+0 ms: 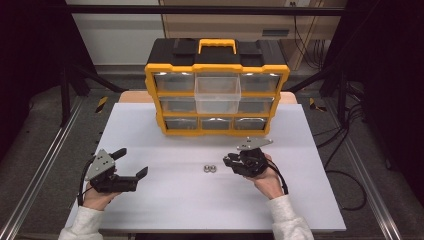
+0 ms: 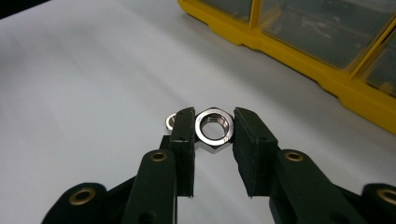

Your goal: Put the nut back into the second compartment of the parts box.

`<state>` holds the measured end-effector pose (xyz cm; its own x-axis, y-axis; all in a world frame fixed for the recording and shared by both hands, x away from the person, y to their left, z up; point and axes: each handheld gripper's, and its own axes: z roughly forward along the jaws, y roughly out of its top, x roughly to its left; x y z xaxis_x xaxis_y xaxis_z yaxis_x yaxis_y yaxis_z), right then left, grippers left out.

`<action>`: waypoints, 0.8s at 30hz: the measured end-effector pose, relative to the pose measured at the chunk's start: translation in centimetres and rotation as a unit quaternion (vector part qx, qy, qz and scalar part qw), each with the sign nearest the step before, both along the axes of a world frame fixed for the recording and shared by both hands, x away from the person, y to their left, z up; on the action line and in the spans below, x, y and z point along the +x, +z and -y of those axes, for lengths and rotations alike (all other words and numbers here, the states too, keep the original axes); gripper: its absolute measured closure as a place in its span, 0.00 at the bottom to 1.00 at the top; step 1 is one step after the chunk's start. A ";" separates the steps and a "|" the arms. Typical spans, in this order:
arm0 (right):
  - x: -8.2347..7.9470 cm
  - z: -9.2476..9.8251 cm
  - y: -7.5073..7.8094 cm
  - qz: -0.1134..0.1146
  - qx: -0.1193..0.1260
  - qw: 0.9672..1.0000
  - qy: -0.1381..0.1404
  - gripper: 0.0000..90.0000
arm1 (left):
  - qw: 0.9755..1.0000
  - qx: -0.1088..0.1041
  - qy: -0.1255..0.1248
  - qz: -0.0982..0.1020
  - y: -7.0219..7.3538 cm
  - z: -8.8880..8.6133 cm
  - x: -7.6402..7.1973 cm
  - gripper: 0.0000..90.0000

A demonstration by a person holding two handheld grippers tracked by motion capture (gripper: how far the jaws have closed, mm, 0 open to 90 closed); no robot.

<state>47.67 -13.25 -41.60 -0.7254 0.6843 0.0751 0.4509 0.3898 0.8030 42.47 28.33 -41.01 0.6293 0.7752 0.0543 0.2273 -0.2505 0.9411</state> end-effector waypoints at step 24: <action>-1.1 1.2 6.1 0.048 0.032 0.998 -0.001 0.78 | 1.000 0.000 -0.001 0.000 0.0 0.0 0.0 0.02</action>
<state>46.61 -14.45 -35.45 -0.7297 0.6820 0.0496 0.3717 0.3348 0.8659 42.45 28.32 -41.02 0.6303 0.7745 0.0534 0.2279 -0.2503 0.9409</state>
